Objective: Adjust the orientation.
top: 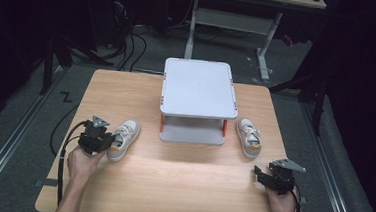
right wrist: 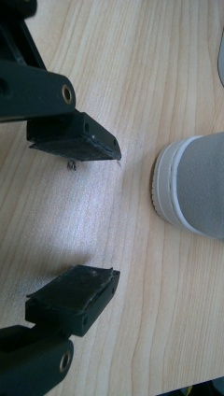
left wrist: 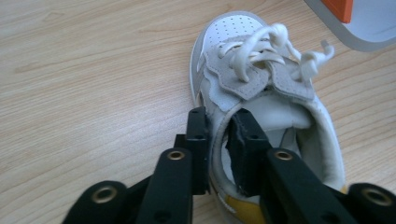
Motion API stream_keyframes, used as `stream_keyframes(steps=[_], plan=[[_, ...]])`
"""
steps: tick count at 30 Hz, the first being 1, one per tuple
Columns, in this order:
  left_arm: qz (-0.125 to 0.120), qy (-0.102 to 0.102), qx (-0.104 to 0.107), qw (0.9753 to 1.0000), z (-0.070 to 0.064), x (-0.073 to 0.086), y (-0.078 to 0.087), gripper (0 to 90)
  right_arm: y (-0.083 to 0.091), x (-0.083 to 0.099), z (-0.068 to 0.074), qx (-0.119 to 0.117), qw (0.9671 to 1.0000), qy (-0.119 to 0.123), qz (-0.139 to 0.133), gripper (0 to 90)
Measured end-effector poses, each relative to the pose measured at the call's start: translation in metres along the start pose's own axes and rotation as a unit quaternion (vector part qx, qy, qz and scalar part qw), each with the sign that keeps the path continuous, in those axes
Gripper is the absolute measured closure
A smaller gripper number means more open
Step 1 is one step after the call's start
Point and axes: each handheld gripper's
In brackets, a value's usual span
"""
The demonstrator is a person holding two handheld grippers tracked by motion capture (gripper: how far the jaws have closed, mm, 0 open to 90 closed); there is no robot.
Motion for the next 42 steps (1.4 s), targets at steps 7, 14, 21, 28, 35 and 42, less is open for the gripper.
stream_keyframes(steps=[7,14,21,28,35,42], plan=[[-0.005,0.000,0.018,0.9998,-0.007,0.001,0.006,84.4,0.000,0.000,0.000,0.000,1.0000,0.000,0.000,36.0],[-0.017,-0.004,0.029,0.9994,-0.026,0.004,0.023,84.6,0.000,0.000,0.000,0.000,1.0000,0.000,0.000,35.9],[-0.015,-0.024,0.061,0.9978,-0.056,0.011,0.032,84.5,0.000,0.000,0.000,0.000,1.0000,-0.001,0.000,36.0],[-0.011,-0.050,0.076,0.9958,-0.093,0.013,0.029,84.3,0.000,0.000,0.000,0.001,1.0000,-0.002,0.000,35.9],[-0.001,-0.053,0.084,0.9950,-0.120,0.013,0.016,84.0,0.000,0.000,0.000,0.001,1.0000,-0.002,0.000,35.9],[-0.003,-0.045,0.093,0.9947,-0.146,0.008,0.004,83.5,0.000,0.000,0.000,0.001,1.0000,-0.002,0.000,35.9]])
Point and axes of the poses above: each handheld gripper's, and its own axes: y roughly backward along the jaws, x roughly out of its underside, z roughly to its left, and after that the axes turned 10 degrees about y, right-handed
